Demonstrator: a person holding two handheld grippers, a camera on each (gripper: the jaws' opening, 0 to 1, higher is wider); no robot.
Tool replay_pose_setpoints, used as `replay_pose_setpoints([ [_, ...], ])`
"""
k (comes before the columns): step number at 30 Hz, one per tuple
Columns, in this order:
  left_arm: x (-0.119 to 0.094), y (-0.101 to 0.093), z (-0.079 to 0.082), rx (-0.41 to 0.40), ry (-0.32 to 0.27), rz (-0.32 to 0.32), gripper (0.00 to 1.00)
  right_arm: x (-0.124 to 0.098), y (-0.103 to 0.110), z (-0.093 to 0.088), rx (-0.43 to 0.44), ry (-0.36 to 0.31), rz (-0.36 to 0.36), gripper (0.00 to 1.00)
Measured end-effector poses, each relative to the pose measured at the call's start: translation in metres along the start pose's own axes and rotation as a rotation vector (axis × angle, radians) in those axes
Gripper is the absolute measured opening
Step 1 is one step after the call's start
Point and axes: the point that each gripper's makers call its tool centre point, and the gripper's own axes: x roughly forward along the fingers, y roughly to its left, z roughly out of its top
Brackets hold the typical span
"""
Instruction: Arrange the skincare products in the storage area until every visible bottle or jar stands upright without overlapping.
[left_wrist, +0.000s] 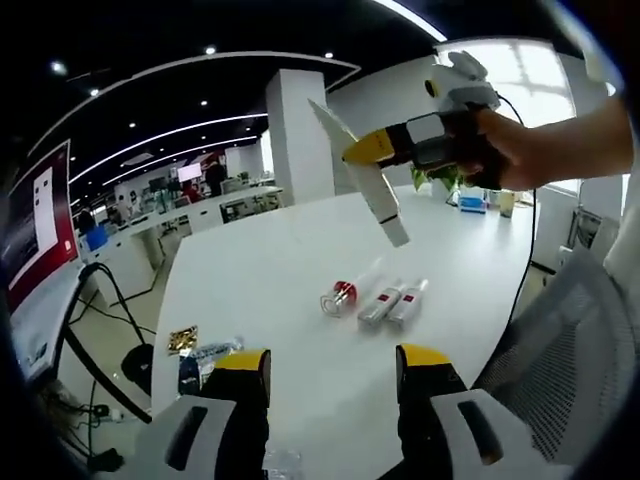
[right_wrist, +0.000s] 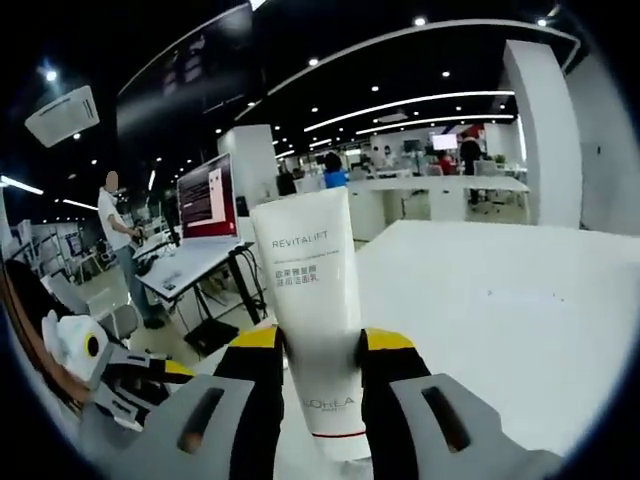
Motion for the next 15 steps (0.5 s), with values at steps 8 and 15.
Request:
replay_pose_setpoints([
  [8, 0.007, -0.019, 0.043, -0.100, -0.129, -0.096, 0.52, -0.012, 0.011, -0.002, 0.042, -0.031, -0.001, 0.26],
  [15, 0.006, -0.049, 0.061, -0.293, -0.208, -0.218, 0.52, -0.025, 0.032, -0.008, 0.070, -0.036, 0.018, 0.27],
])
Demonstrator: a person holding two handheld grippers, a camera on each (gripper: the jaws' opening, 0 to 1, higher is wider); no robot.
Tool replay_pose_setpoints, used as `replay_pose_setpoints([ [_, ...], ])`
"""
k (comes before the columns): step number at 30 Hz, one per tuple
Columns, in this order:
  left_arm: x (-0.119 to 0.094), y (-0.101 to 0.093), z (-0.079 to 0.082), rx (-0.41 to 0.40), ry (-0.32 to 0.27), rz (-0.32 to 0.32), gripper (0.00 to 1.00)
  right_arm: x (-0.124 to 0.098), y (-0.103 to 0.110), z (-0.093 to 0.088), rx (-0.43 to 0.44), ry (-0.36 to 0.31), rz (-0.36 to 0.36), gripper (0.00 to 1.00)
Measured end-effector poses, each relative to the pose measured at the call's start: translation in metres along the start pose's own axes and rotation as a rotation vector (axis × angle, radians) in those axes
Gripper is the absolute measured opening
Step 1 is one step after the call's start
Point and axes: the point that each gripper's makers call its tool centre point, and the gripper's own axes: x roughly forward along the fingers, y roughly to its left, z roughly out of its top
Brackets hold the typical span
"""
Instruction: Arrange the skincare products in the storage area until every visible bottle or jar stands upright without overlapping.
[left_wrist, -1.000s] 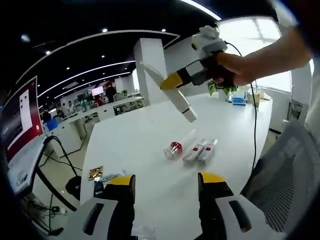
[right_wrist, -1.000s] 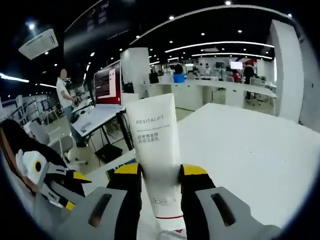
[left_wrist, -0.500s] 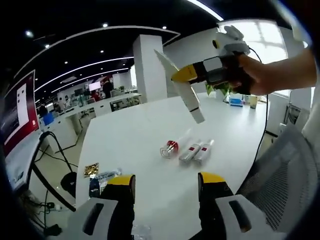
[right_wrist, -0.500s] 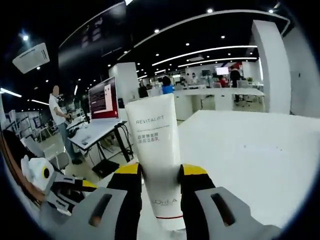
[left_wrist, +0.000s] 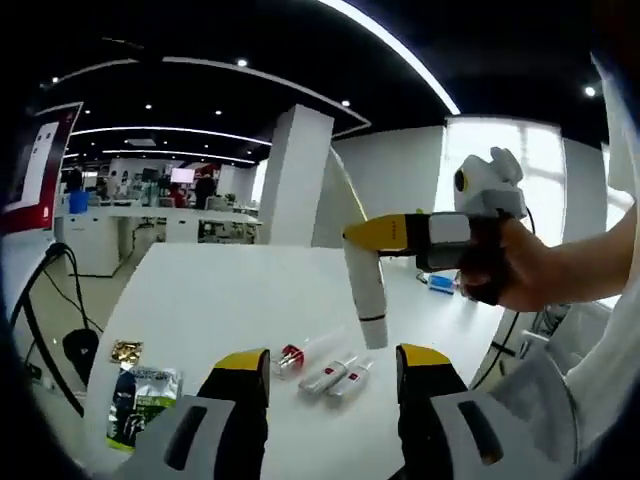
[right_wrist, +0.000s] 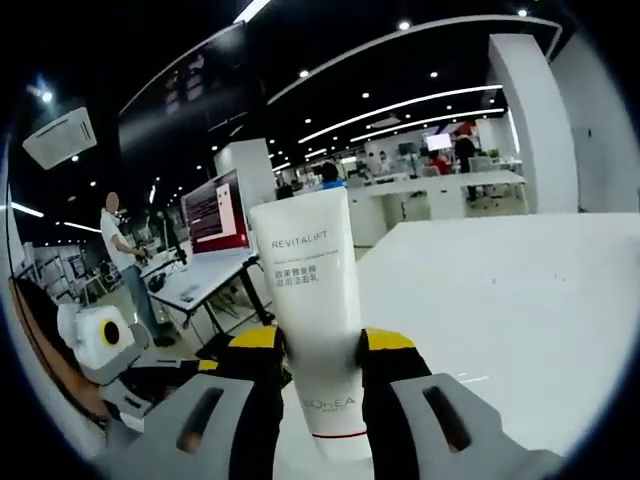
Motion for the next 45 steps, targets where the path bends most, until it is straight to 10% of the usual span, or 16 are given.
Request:
replay_pose_setpoints([
  [20, 0.000, -0.026, -0.009, -0.018, -0.001, -0.116, 0.48, -0.005, 0.056, -0.035, 0.049, 0.013, 0.066, 0.28],
  [36, -0.003, -0.027, -0.003, 0.063, -0.034, -0.113, 0.26, -0.010, 0.084, -0.053, 0.061, 0.052, 0.139, 0.28],
  [45, -0.009, -0.020, -0.014, 0.086, 0.046, -0.091, 0.21, -0.010, 0.090, -0.062, 0.068, 0.077, 0.161, 0.29],
])
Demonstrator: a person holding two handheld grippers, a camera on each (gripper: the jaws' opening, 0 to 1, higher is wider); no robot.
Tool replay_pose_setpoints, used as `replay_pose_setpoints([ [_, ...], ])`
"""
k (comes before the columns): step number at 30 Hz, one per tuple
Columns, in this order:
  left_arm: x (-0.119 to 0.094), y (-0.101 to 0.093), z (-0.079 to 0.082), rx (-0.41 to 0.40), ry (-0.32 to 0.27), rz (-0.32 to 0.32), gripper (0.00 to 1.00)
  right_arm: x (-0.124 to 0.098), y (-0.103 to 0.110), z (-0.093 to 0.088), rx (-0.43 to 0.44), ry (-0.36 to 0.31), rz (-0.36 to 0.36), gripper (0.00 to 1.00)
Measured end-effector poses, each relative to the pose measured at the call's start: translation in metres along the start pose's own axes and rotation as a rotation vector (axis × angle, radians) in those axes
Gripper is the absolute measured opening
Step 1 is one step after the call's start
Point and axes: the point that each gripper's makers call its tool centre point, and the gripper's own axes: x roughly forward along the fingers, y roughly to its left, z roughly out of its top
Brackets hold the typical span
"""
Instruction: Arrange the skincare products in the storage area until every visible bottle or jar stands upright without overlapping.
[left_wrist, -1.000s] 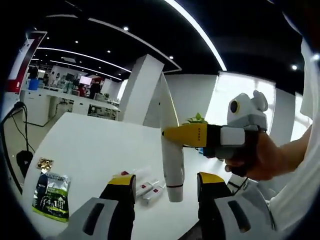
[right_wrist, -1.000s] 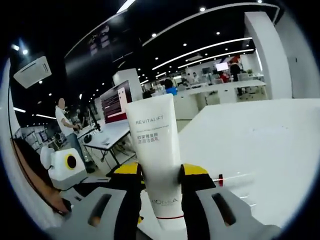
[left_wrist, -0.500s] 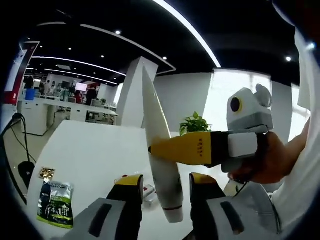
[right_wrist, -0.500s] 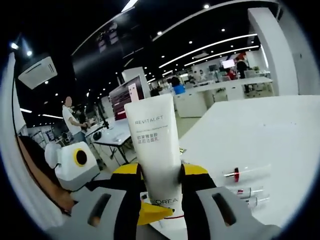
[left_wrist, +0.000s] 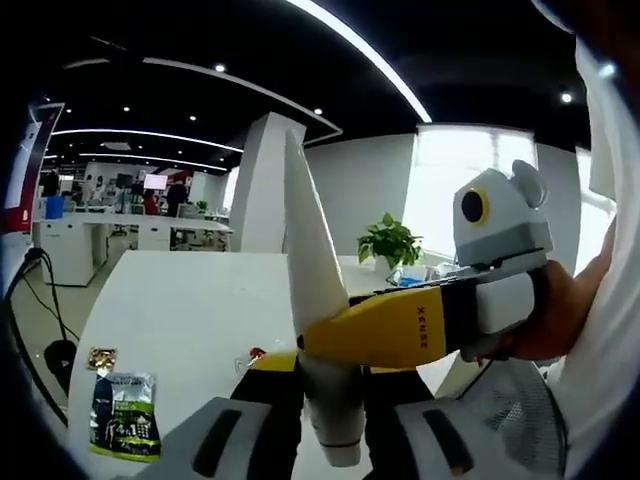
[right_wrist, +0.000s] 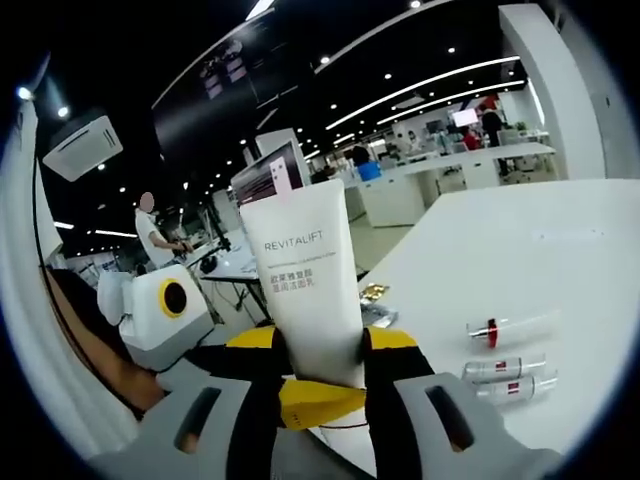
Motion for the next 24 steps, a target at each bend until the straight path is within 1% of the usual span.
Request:
replay_pose_setpoints([
  [3, -0.001, -0.001, -0.003, -0.011, 0.016, -0.013, 0.20, -0.002, -0.001, -0.004, 0.028, 0.006, 0.004, 0.30],
  [12, -0.001, -0.005, -0.012, -0.023, 0.064, -0.040, 0.17, -0.006, -0.002, -0.012, 0.057, 0.058, 0.040, 0.31],
  [19, -0.002, -0.007, -0.015, -0.104, 0.087, -0.071, 0.17, -0.007, -0.003, -0.017, 0.062, 0.089, 0.069, 0.30],
  [24, -0.002, -0.010, -0.016, -0.125, 0.094, -0.094, 0.16, -0.009, -0.002, -0.017, 0.058, 0.102, 0.103, 0.30],
])
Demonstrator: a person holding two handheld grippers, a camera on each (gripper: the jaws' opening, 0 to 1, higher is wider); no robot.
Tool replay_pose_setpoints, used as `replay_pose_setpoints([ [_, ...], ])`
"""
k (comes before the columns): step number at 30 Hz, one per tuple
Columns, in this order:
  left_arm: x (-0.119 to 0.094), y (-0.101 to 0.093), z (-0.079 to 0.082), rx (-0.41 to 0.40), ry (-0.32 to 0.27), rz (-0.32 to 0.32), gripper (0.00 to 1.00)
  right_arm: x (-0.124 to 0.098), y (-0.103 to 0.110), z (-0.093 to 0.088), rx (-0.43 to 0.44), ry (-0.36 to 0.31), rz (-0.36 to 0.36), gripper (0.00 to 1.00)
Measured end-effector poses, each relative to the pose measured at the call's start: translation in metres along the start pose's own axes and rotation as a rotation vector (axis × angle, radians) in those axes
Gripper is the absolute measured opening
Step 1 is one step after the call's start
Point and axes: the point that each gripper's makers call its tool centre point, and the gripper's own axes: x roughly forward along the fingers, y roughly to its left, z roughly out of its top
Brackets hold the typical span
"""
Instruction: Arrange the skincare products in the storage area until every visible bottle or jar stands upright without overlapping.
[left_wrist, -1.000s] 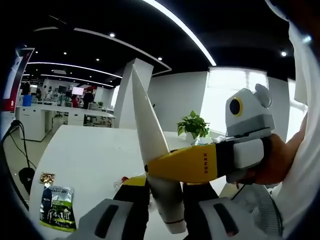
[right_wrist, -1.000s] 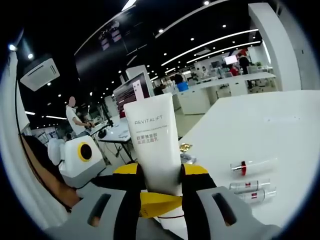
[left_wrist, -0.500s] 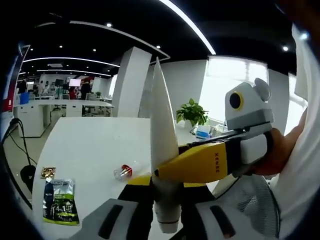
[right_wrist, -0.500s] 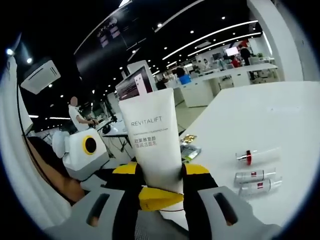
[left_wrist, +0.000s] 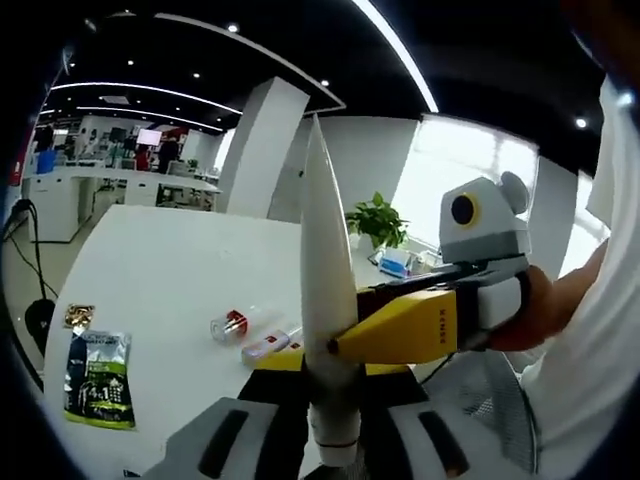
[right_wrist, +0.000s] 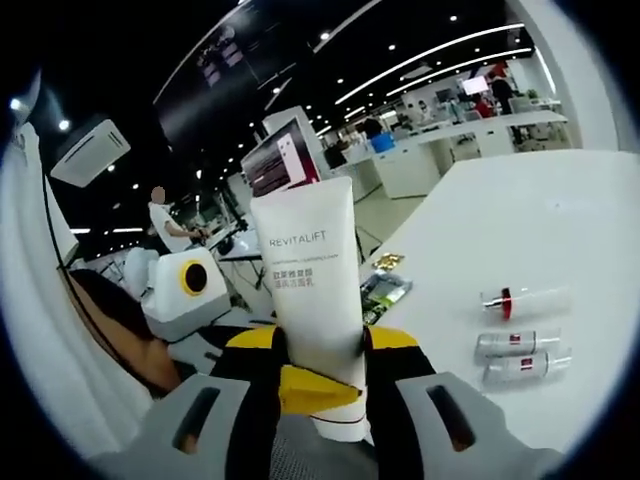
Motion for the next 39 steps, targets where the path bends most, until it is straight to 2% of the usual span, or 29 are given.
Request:
replay_pose_setpoints([
  [4, 0.003, -0.014, -0.007, 0.032, 0.037, -0.060, 0.16, -0.003, 0.001, 0.011, -0.035, -0.032, 0.026, 0.34],
  [8, 0.003, -0.019, -0.007, 0.023, 0.035, -0.089, 0.16, -0.009, 0.004, 0.013, -0.094, -0.012, 0.076, 0.34],
  [10, 0.004, -0.022, -0.010, 0.026, 0.050, -0.104, 0.16, -0.013, 0.005, 0.018, -0.091, -0.029, 0.099, 0.34],
  [12, 0.004, -0.027, -0.011, 0.025, 0.052, -0.134, 0.16, -0.018, 0.007, 0.026, -0.081, -0.036, 0.150, 0.34],
  [15, 0.003, -0.042, -0.010, 0.002, 0.050, -0.219, 0.17, -0.026, 0.014, 0.029, -0.039, -0.023, 0.254, 0.33],
  [16, 0.002, -0.051, -0.008, 0.005, 0.037, -0.277, 0.17, -0.030, 0.016, 0.034, -0.010, -0.040, 0.304, 0.32],
  [17, 0.001, -0.056, -0.008, -0.017, 0.040, -0.307, 0.17, -0.033, 0.019, 0.035, 0.028, -0.035, 0.342, 0.31],
  [18, 0.001, -0.056, -0.009, -0.014, 0.043, -0.309, 0.17, -0.036, 0.020, 0.035, 0.047, -0.019, 0.365, 0.30],
  [21, 0.001, -0.059, -0.014, 0.001, 0.069, -0.319, 0.17, -0.043, 0.024, 0.032, 0.026, 0.018, 0.415, 0.25],
  [22, 0.001, -0.060, -0.014, 0.005, 0.070, -0.322, 0.17, -0.047, 0.029, 0.029, 0.037, 0.047, 0.452, 0.21],
  [25, 0.001, -0.065, -0.016, 0.005, 0.078, -0.350, 0.17, -0.049, 0.028, 0.028, 0.026, 0.064, 0.459, 0.21],
  [33, -0.003, -0.085, -0.025, 0.020, 0.117, -0.451, 0.17, -0.063, 0.038, 0.014, 0.016, 0.181, 0.571, 0.16],
  [39, -0.003, -0.088, -0.027, 0.025, 0.127, -0.465, 0.18, -0.066, 0.041, 0.010, -0.041, 0.178, 0.583, 0.11],
])
